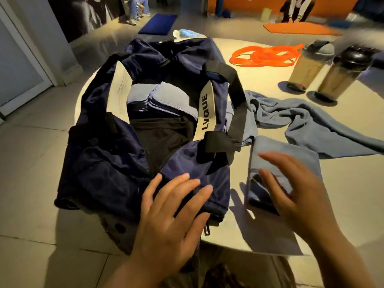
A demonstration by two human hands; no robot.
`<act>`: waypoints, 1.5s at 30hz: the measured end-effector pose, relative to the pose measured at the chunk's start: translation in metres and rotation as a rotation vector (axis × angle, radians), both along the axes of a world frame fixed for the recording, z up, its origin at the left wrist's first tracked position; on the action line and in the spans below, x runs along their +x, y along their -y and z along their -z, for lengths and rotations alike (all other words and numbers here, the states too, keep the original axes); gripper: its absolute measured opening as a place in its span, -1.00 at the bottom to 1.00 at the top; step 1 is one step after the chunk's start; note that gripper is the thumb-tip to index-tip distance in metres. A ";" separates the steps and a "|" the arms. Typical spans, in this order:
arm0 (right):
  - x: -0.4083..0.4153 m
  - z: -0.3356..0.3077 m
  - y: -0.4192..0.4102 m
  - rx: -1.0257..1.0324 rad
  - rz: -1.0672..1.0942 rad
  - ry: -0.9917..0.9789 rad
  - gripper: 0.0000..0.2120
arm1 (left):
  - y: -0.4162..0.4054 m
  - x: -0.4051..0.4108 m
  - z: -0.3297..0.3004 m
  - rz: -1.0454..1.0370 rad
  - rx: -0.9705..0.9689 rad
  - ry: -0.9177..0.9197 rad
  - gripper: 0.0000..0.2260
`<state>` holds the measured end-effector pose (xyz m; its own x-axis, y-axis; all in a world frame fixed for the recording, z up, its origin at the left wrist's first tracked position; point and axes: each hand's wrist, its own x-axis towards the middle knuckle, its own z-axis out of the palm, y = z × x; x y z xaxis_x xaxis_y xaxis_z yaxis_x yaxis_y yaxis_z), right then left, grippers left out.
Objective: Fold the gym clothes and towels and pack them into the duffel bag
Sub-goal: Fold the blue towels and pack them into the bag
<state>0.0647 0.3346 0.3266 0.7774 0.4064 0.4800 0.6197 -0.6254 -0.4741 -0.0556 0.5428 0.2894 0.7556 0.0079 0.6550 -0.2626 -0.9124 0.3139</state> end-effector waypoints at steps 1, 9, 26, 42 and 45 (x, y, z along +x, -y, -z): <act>0.018 0.001 0.013 -0.068 0.091 -0.028 -0.56 | 0.007 0.006 -0.004 0.049 0.008 0.000 -0.67; 0.031 0.033 0.054 -0.378 0.187 -0.266 -0.22 | 0.061 0.059 -0.025 0.270 -0.227 -0.560 -0.55; -0.003 0.032 0.052 -0.165 0.105 -0.223 -0.42 | 0.071 0.108 -0.057 0.207 -0.326 -0.443 -0.53; -0.005 0.029 0.075 0.192 0.069 -0.265 -0.68 | 0.070 0.052 -0.021 0.593 -0.114 -0.497 -0.54; -0.013 0.035 0.067 0.279 0.191 -0.221 -0.71 | 0.068 0.074 -0.040 0.496 -0.333 -0.558 -0.65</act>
